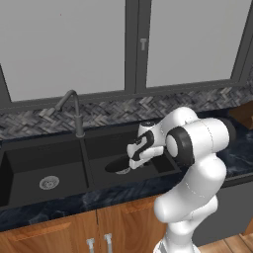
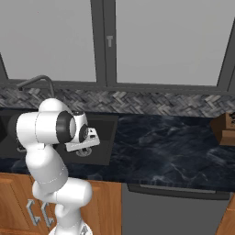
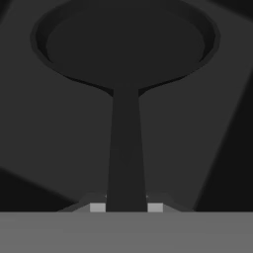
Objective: Move the pot and pan from the stove into the sink.
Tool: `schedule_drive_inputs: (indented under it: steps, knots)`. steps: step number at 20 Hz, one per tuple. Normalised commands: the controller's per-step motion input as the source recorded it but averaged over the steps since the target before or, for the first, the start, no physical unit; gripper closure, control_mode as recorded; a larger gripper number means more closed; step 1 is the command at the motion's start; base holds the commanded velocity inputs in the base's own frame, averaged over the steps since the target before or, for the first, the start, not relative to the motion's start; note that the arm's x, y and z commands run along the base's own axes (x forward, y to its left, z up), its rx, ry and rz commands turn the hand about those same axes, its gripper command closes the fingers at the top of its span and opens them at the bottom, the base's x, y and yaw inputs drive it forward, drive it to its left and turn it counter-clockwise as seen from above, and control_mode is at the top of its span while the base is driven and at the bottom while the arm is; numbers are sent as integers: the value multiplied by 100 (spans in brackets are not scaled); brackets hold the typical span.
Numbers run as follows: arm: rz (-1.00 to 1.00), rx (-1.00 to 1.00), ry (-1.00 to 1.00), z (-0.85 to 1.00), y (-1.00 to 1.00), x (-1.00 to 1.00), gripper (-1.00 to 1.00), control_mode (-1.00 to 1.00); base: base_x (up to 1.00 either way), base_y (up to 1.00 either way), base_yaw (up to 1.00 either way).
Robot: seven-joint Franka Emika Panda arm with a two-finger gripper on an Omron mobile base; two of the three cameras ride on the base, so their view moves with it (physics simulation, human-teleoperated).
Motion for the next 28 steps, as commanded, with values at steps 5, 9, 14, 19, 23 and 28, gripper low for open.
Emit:
schedule_drive_inputs:
  steps: [5, 9, 14, 19, 23, 28]
  knots:
    - [0, 0, 0, 0, 0, 1, -100, -100, 0, 0, 0]
    - [-3, 1, 9, 16, 0, 12, -100, -100, 0, 0, 0]
    - [-3, 3, 12, 49, 0, 11, -100, -100, 0, 0, 0]
    - [0, 5, 15, 74, 0, 3, -100, -100, 0, 0, 0]
    - [0, 6, 13, 84, 0, -14, -100, -100, 0, 0, 0]
    - [0, 4, 4, 70, 0, -62, -100, -100, 0, 0, 0]
